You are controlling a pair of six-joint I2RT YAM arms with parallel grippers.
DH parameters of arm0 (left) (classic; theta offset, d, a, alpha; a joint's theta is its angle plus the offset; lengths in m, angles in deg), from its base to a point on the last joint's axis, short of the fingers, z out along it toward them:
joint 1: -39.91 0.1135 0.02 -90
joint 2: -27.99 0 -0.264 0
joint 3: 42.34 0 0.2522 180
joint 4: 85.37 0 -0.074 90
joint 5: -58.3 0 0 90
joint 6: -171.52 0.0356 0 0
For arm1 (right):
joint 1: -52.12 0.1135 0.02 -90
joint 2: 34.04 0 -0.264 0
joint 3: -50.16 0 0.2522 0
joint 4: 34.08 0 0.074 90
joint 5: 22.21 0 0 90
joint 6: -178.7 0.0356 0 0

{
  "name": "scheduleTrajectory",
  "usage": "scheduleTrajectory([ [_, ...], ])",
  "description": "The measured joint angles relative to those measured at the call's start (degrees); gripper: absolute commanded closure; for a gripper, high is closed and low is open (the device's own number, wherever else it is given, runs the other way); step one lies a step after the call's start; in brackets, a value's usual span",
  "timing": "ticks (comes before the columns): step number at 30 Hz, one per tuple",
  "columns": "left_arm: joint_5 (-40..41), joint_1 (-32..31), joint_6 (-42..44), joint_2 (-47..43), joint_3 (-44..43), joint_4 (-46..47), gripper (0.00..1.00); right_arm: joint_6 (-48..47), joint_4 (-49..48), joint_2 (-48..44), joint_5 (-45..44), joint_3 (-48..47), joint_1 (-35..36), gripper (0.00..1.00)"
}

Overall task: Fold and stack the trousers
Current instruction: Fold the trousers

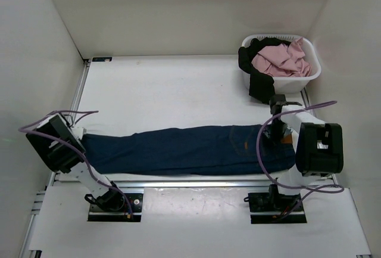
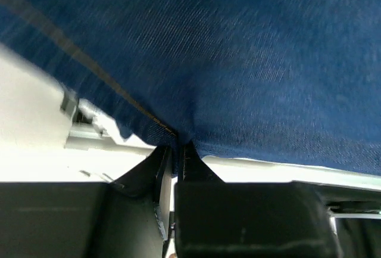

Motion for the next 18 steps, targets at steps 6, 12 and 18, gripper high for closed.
scheduleTrajectory([
  [6, -1.46, -7.54, -5.33, 7.15, -8.57, -0.22, 0.85, -5.22, -3.39, 6.25, -3.89, -9.11, -3.93, 0.73],
  [12, -1.75, -8.74, -7.15, 8.24, -11.91, 1.09, 0.85, -9.66, -4.31, 1.4, -4.94, -10.93, -5.62, 0.6],
  [18, -1.7, -8.7, -7.13, 7.17, -9.55, 1.29, 0.84, -10.84, -0.04, -8.09, -3.78, -5.75, -8.46, 0.47],
])
